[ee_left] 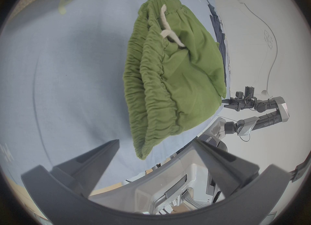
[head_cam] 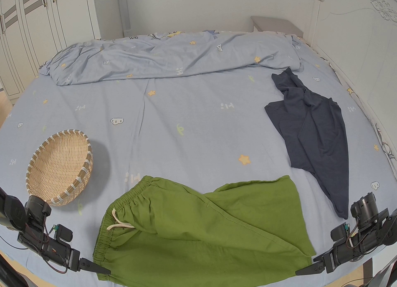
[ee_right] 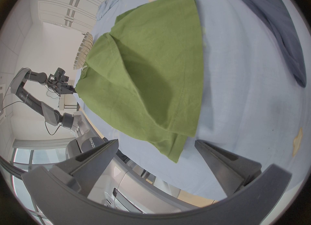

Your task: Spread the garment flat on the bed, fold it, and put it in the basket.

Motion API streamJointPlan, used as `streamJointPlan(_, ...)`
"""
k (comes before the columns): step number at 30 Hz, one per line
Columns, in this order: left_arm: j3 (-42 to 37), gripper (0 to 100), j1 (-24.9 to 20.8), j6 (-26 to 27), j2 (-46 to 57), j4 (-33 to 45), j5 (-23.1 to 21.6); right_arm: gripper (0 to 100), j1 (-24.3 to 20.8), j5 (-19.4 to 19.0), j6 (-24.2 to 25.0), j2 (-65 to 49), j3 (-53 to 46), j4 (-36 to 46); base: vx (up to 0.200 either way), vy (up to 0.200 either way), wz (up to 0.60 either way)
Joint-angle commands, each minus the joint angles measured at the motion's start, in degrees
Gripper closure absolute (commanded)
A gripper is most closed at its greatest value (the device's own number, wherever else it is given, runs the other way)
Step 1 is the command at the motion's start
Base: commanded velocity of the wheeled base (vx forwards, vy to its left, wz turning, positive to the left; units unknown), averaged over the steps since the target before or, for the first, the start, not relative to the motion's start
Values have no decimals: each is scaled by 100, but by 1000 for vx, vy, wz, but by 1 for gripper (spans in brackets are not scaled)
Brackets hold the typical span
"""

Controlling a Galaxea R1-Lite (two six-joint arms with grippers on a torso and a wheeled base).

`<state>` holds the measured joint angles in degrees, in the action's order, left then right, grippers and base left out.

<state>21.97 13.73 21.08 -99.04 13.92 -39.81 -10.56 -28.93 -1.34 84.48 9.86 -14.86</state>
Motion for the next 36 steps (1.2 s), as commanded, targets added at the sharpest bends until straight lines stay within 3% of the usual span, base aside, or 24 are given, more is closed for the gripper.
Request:
streamJointPlan(1,115,0,253,-42,605,-3,-35,0,150,36,-7,-1004,33,71,0,0,0)
streamJointPlan(2,115,0,253,-42,605,-3,-35,0,150,36,-7,-1004,33,71,0,0,0)
streamJointPlan(4,466,0,262,-324,956,32,-62,0,572,36,-15,-1478,323,247,0,0,0)
streamJointPlan(9,1011,0,7,-912,1545,269,-44,0,854,36,-15,-1786,1044,941,0,0,0)
streamJointPlan(12,1503,0,-160,-1589,1835,445,-18,0,889,36,-15,-1839,1492,1240,0,0,0)
streamJointPlan(15,2163,0,-573,-2591,1853,445,18,0,889,36,-7,-1821,1967,1328,0,0,0)
streamJointPlan(20,3261,0,-1232,-3646,1194,269,510,0,862,36,11,-1434,2538,1319,0,0,0)
streamJointPlan(22,3824,0,-1592,-4006,658,58,914,0,845,45,2,-1215,2652,1293,0,0,0)
streamJointPlan(28,4993,0,-2181,-4015,-450,-188,1143,0,845,45,-15,-898,2714,1284,0,0,0)
streamJointPlan(36,5177,0,-2260,-3365,-1417,-223,1204,0,889,36,-24,-925,2688,1284,0,0,0)
